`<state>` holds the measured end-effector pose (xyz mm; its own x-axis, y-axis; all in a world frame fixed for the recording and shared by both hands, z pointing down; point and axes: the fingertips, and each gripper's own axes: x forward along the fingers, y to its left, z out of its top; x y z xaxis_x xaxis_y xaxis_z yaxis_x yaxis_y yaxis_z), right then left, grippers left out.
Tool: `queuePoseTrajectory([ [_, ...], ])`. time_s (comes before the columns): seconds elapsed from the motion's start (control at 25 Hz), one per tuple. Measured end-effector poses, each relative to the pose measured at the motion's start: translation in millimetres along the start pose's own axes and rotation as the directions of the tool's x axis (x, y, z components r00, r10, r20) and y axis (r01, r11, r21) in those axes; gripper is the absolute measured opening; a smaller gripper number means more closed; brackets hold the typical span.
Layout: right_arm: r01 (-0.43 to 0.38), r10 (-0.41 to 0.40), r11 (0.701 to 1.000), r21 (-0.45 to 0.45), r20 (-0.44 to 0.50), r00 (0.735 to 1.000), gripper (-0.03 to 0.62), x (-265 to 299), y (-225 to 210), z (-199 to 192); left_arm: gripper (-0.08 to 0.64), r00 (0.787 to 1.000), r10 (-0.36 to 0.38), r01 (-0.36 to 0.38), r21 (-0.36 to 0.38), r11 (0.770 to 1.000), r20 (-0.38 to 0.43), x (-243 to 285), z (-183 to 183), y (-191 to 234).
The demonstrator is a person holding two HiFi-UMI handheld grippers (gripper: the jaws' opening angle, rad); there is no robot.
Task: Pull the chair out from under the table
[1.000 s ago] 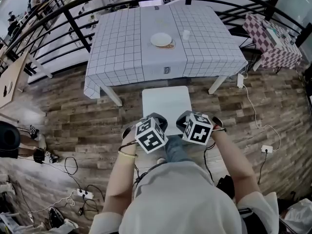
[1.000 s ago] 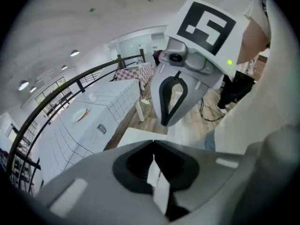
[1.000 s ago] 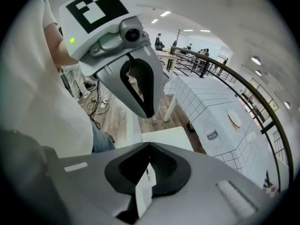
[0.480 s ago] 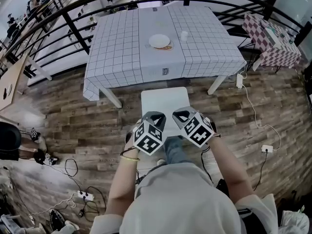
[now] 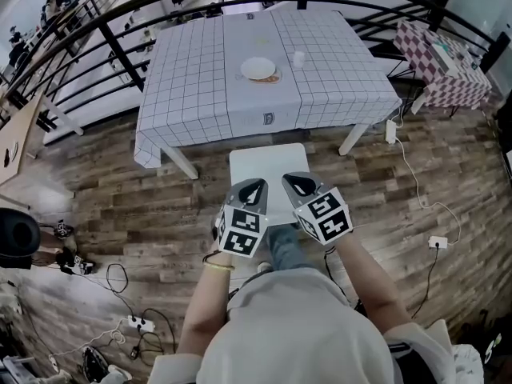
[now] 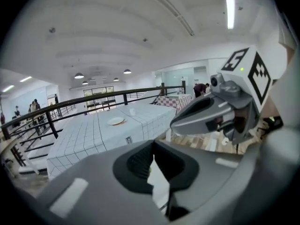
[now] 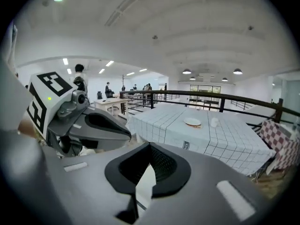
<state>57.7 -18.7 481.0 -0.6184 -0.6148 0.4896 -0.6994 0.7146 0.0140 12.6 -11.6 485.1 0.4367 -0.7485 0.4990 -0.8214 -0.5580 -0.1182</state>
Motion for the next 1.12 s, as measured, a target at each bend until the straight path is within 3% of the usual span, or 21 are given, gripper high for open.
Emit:
queuePoseTrajectory([
  [0.44, 0.042, -0.078, 0.972, 0.23, 0.149, 0.986, -0.002, -9.2, -3.4, 12.1, 0.009, 0.986, 0.047, -0.015, -0.194, 0.981, 0.162, -16.8, 9.9, 8.9],
  [0.68, 0.004, -0.055, 0.959, 0.284, 0.17, 0.984, -0.003, -10.2, 7.2, 10.0, 0.009, 0.984, 0.035, 0.01, -0.251, 0.968, 0.172, -18.5, 4.4, 6.9],
  [1.12, 0.03, -0.088, 0.955, 0.295, 0.185, 0.979, -0.003, -13.2, 11.7, 7.5, 0.009, 0.982, 0.019, 0.029, -0.249, 0.968, 0.189, -20.2, 7.3, 6.6],
])
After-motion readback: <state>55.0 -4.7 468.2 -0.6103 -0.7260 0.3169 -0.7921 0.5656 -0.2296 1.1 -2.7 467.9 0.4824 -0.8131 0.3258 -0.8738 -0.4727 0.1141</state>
